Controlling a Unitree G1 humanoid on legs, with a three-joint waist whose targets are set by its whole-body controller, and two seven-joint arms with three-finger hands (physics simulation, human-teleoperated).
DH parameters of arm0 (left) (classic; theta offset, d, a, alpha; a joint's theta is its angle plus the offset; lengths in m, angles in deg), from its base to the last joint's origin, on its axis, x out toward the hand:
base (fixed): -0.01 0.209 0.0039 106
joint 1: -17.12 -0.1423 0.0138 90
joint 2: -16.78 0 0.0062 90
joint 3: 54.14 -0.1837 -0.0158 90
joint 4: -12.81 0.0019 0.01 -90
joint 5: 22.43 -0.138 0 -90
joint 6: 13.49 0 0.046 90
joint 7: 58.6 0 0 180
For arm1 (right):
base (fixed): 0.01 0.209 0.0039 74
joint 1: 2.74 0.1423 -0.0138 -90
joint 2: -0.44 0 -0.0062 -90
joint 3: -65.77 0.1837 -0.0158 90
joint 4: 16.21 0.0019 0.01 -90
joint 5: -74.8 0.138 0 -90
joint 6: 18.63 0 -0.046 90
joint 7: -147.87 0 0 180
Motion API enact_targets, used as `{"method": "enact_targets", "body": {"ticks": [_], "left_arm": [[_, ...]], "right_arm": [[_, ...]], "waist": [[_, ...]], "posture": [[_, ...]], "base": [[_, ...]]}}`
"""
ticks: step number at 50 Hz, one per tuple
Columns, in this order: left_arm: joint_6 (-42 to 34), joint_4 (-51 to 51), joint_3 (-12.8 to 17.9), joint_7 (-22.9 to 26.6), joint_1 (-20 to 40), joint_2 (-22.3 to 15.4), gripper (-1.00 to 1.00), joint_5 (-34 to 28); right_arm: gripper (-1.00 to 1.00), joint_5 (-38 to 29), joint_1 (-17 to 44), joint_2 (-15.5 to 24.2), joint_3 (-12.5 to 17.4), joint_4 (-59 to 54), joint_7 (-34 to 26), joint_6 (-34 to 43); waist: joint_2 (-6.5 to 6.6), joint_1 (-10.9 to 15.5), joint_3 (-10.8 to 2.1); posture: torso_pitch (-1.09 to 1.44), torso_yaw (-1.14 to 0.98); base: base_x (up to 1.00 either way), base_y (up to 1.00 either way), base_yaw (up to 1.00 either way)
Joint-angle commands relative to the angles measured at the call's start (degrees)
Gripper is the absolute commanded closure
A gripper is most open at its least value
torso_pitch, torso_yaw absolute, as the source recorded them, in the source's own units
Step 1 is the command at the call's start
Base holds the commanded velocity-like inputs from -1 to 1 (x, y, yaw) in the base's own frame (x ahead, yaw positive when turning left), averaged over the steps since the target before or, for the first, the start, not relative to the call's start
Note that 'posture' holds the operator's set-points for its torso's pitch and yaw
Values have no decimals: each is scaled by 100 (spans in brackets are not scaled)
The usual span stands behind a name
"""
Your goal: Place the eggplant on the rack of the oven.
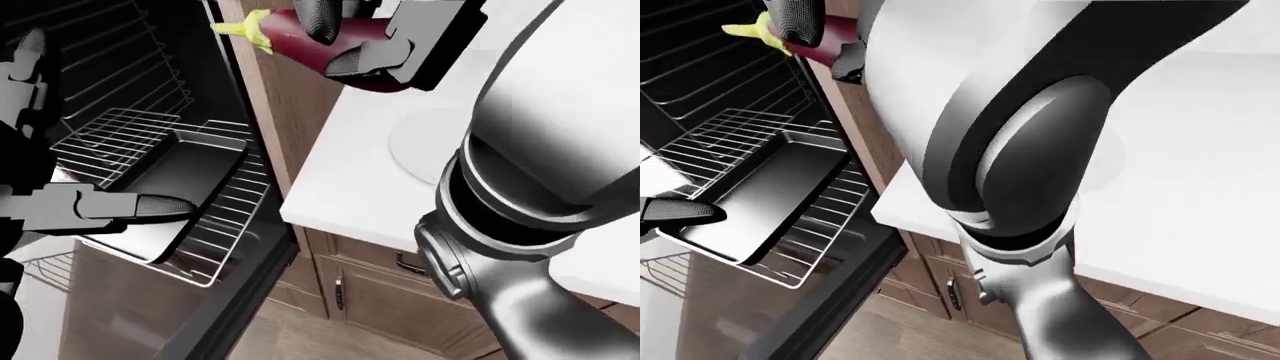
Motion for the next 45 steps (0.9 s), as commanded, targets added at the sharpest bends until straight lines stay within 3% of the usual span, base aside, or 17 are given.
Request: {"method": "enact_targets", "body": {"ticks": [1, 10, 23, 40, 45], "left_arm": [[145, 9, 69, -20, 78, -57, -100, -152], [41, -7, 115, 138, 100, 7, -100, -321], [-1, 4, 287, 239, 18, -18, -100, -329], [-17, -29, 212, 316, -3, 72, -100, -538], [-61, -48, 364, 403, -35, 84, -100, -519]], "right_arm": [[76, 76, 296, 29, 68, -37, 0, -52], [76, 164, 545, -269, 75, -244, 74, -51], [77, 368, 311, -701, -80, -351, 358, -84], [79, 373, 129, -960, -176, -308, 420, -116], [79, 462, 62, -1015, -189, -366, 536, -183]], "waist": [[24, 42, -138], [73, 409, -184], [107, 840, -267], [87, 1322, -345], [84, 1443, -360]], "posture": [[-3, 33], [-3, 37], [-3, 44], [-3, 52], [-3, 54]], "base": [[0, 0, 0], [0, 0, 0], [0, 0, 0], [0, 0, 0], [0, 0, 0]]}}
